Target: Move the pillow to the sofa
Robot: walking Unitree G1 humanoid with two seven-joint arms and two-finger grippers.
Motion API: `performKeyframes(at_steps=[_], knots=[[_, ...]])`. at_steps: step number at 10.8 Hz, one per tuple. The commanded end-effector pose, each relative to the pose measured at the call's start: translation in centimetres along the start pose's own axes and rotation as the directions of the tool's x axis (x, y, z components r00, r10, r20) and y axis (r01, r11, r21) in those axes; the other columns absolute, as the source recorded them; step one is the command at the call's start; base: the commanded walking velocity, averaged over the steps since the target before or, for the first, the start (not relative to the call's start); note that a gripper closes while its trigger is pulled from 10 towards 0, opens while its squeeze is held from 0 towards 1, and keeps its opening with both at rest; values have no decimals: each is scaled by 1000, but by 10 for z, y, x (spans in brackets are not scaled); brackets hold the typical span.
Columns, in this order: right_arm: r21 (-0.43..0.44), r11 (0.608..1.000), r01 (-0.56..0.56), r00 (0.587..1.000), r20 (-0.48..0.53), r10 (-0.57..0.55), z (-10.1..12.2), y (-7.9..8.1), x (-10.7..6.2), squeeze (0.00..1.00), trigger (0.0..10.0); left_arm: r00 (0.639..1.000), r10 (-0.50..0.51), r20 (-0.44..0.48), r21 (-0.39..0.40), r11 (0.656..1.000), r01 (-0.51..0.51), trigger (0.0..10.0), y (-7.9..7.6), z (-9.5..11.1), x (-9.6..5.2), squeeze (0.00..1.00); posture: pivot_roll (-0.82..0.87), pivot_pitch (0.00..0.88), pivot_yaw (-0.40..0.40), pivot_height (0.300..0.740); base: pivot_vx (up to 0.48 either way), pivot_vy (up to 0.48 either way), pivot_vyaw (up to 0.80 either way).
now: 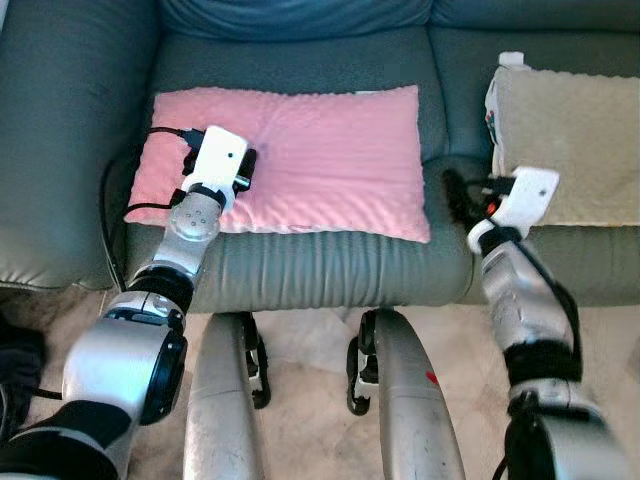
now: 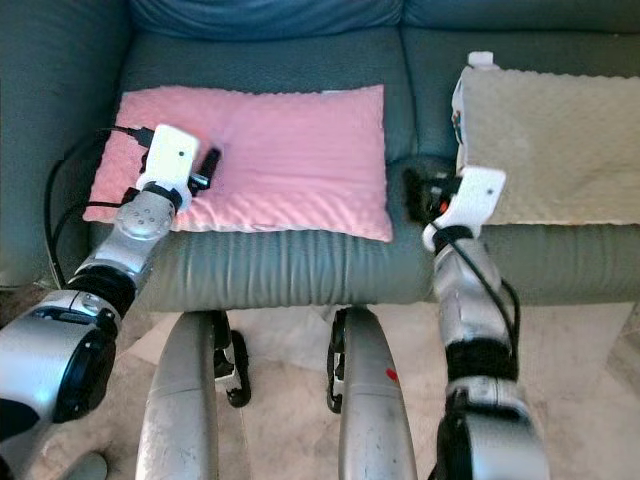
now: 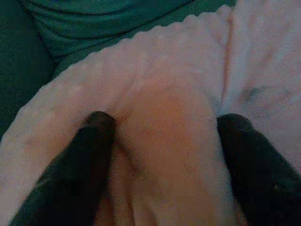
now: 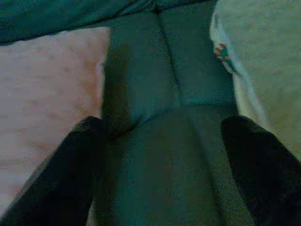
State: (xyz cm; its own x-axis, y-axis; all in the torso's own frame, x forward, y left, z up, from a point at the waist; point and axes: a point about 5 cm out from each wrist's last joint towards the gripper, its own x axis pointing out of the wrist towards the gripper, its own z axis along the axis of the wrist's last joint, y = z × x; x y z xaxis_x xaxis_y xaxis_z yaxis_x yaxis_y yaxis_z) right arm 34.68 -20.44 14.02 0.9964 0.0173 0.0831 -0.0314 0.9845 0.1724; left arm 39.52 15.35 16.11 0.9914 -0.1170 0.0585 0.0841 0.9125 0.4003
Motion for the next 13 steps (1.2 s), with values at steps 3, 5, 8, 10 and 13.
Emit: performKeyframes(at_steps=[3, 5, 8, 10, 13], knots=[[-8, 1000, -4, 1000, -23, 4, -6, 5, -10, 1000, 10000, 999, 17, -32, -37, 999, -18, 10000, 7, -20, -11, 1000, -37, 284, -16, 626, 0, 0, 0], [-2, 1000, -15, 1000, -16, 15, -5, 11, -10, 1000, 10000, 1000, 20, 6, -65, 998, -20, 10000, 7, -17, -12, 1000, -37, 256, -10, 626, 0, 0, 0], [28, 999, -29, 999, -43, 30, -19, 22, -19, 1000, 10000, 999, 20, 41, -120, 993, -15, 10000, 7, -19, -18, 1000, -31, 215, -5, 626, 0, 0, 0], [42, 998, -39, 996, -79, 42, -35, 30, -28, 1000, 10000, 993, -42, 106, -212, 975, 64, 10000, 0, -20, -26, 1000, -25, 164, -13, 626, 0, 0, 0], [29, 998, -55, 989, -134, 58, -58, 44, -54, 1000, 10000, 994, -73, 83, -310, 946, 95, 10000, 3, -52, -63, 1000, -3, 45, -33, 626, 0, 0, 0]])
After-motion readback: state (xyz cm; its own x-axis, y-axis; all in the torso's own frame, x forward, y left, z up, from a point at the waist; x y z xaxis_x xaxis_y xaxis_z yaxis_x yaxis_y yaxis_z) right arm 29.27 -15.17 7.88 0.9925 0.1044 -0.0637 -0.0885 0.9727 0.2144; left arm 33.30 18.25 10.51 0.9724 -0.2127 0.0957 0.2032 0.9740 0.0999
